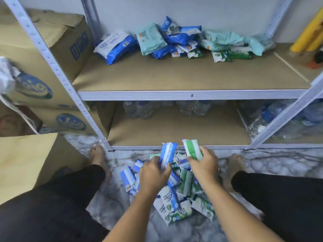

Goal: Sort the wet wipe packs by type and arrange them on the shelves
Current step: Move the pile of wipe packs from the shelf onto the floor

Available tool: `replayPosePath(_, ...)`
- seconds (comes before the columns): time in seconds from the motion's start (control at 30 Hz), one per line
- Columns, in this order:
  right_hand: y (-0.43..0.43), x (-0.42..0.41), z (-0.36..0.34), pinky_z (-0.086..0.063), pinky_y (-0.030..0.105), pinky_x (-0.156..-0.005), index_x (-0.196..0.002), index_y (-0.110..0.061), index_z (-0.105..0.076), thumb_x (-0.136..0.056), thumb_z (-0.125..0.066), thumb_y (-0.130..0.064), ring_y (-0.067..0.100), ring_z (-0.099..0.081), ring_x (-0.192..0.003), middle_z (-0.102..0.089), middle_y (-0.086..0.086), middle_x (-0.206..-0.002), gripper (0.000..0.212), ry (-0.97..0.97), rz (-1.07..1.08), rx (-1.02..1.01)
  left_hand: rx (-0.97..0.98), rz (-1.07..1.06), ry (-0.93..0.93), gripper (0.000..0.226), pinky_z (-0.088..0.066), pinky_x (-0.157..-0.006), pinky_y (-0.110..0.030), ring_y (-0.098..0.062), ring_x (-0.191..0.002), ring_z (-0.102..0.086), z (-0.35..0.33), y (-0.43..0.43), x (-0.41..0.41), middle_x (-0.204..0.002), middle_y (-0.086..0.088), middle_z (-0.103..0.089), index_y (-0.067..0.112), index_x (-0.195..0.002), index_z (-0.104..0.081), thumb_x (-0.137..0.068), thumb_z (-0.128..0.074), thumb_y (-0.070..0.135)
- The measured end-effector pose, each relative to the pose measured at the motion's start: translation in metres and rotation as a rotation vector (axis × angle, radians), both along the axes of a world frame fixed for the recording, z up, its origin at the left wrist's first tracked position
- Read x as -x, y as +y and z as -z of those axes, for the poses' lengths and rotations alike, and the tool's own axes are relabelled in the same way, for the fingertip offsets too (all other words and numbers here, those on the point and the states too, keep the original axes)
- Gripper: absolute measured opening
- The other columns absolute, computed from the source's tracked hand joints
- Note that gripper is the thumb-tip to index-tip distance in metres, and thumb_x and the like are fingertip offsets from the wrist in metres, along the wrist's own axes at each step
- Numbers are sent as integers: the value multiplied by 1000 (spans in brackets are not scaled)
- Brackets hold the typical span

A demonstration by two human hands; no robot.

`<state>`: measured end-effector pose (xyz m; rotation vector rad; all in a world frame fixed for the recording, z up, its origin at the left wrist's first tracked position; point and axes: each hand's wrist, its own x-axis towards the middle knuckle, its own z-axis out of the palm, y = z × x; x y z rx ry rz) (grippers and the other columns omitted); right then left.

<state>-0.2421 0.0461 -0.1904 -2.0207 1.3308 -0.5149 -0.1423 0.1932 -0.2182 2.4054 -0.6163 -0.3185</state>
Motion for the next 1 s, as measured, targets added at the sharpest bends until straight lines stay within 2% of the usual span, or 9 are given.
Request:
replayPosePath(0.1, 13, 14, 21, -49, 23, -64, -110, -16, -70, -75, -79, -28, 20, -64, -75, -67, -2, -89, 38, 176, -51, -271, -185, 65, 95, 35, -48, -71, -36, -32, -88, -64, 37, 7, 9, -86, -6, -66, 22, -83, -43, -87, -57, 54)
replayPosePath(0.17, 19, 18, 38, -51, 23, -62, -102, -19, -69, -80, -78, -29, 17, -62, -69, -69, -3, -89, 25, 271, -98, -301, -231, 55, 194, 35, -49, -72, -35, -31, -89, -64, 55, 10, 9, -92, -8, -67, 20, -88, -44, -87, -58, 52)
replayPosePath(0.23, 22, 18, 56, -53, 26, -69, -114, -22, -67, -82, -77, -36, 20, -66, -81, -72, 1, -105, 36, 376, -156, -280, -265, 22, 267, 38, -48, -69, -34, -31, -87, -64, 70, 14, 6, -92, -7, -66, 17, -91, -47, -86, -59, 52)
replayPosePath(0.37, 24, 5, 84, -51, 32, -87, -149, -25, -40, -88, -73, -43, 29, -61, -118, -60, 7, -132, 72, 460, -255, -265, -319, 0, 340, 47, -53, -74, -36, -29, -87, -66, 98, 19, -5, -94, -6, -67, 15, -108, -49, -82, -60, 53)
replayPosePath(0.43, 25, -4, 96, -52, 39, -95, -152, -25, -38, -89, -70, -43, 30, -57, -124, -57, 7, -137, 72, 496, -316, -241, -343, 7, 357, 70, -51, -70, -36, -27, -86, -66, 109, 19, -10, -95, -5, -69, 18, -139, -34, -83, -56, 54)
replayPosePath(0.5, 25, -12, 110, -51, 38, -95, -148, -23, -43, -91, -69, -40, 29, -54, -125, -52, 8, -139, 64, 540, -377, -167, -380, 47, 359, 80, -49, -69, -36, -29, -92, -65, 117, 18, -14, -104, -7, -66, 31, -153, -14, -88, -55, 54)
replayPosePath(0.63, 29, -20, 128, -55, 38, -91, -139, -20, -53, -94, -65, -40, 27, -51, -124, -46, 7, -139, 50, 612, -471, -12, -464, 107, 331, 67, -54, -80, -43, -30, -98, -64, 122, 13, -20, -120, -7, -56, 39, -147, -23, -91, -53, 58)
replayPosePath(0.8, 26, -23, 129, -54, 40, -92, -138, -20, -52, -94, -62, -47, 27, -43, -129, -48, 5, -139, 53, 640, -483, 18, -528, 159, 296, 72, -57, -78, -44, -28, -94, -65, 123, 12, -24, -122, -1, -54, 41, -146, -20, -87, -53, 66)
replayPosePath(1.0, 24, -18, 113, -52, 39, -93, -150, -22, -41, -95, -51, -55, 25, -44, -130, -44, 4, -141, 65, 560, -417, -6, -556, 128, 235, 94, -52, -92, -46, -30, -124, -52, 108, 15, -19, -142, -6, -45, 28, -153, -15, -82, -49, 81)
